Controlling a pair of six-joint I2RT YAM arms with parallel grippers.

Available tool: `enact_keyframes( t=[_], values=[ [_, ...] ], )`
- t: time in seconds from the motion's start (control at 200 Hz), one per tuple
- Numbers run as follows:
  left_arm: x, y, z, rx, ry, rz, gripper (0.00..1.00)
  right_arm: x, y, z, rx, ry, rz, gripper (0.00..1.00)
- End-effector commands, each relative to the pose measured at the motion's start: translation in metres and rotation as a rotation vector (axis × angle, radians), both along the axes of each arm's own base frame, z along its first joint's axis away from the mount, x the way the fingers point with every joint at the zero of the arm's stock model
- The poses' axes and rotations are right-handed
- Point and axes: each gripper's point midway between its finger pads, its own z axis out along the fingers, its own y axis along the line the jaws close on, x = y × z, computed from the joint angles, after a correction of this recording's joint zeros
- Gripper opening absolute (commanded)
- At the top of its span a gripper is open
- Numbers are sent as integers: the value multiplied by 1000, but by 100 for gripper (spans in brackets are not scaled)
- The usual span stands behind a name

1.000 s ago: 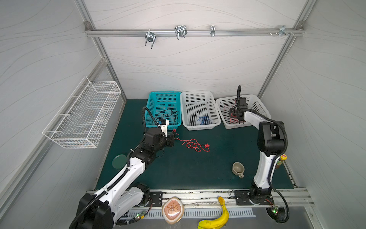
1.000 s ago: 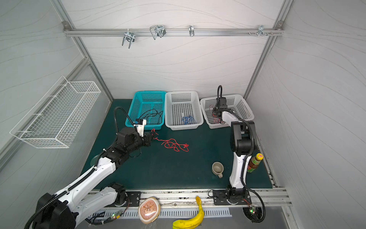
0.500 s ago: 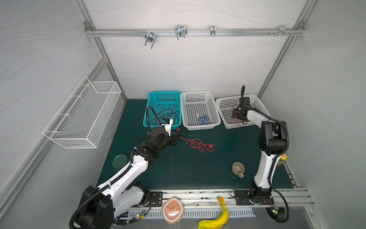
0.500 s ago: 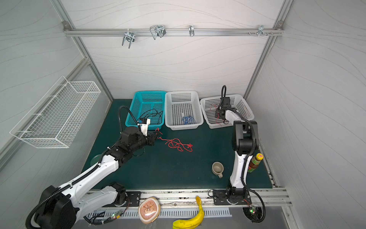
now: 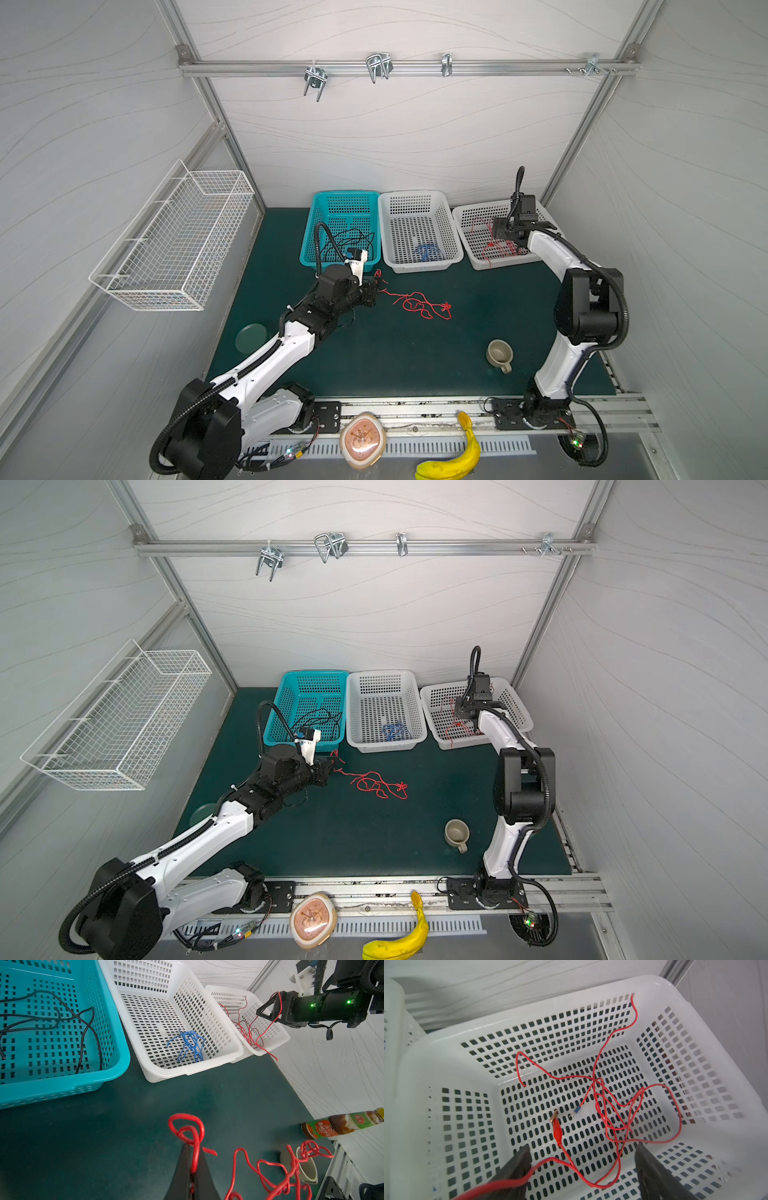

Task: Untangle the cables
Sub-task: 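Lower the right gripper into the farthest basket and release the red wire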

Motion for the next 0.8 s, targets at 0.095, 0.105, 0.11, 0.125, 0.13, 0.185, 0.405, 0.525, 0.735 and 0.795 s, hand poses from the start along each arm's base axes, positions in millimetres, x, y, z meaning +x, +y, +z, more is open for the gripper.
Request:
enact_keyframes(
  t=[0.095,0.105,0.11,0.125,0.13,0.185,0.405,0.525,0.735,0.795],
  values=[
    [12,-7,26,-17,-85,-6,0,-25,-1,-18,-90,87,-4,83],
    [12,-6,26,-16,-83,-5,0,-27,0,-19,-90,92,-4,83],
    [12,-6,25,-15,-83,-5,0,-27,0,-20,-89,93,-4,83],
    [12,-6,25,-14,-82,-7,0,-28,0,-21,-89,98,-5,83],
    [12,-7,25,-14,-83,-7,0,-29,0,-21,-89,100,-5,83],
    [12,-6,25,-9,-85,-7,0,-35,-2,-25,-88,115,-11,85],
    [13,-6,25,0,-92,-4,0,-54,-17,-30,-142,158,-74,88],
    [14,-6,22,2,-85,-4,0,-59,-21,-22,-159,137,-84,90],
    [16,-10,21,-18,-79,-11,0,-51,-31,-8,-228,121,-111,91],
    [16,-11,22,-25,-78,-13,0,-43,-31,-3,-235,115,-114,91]
  ],
)
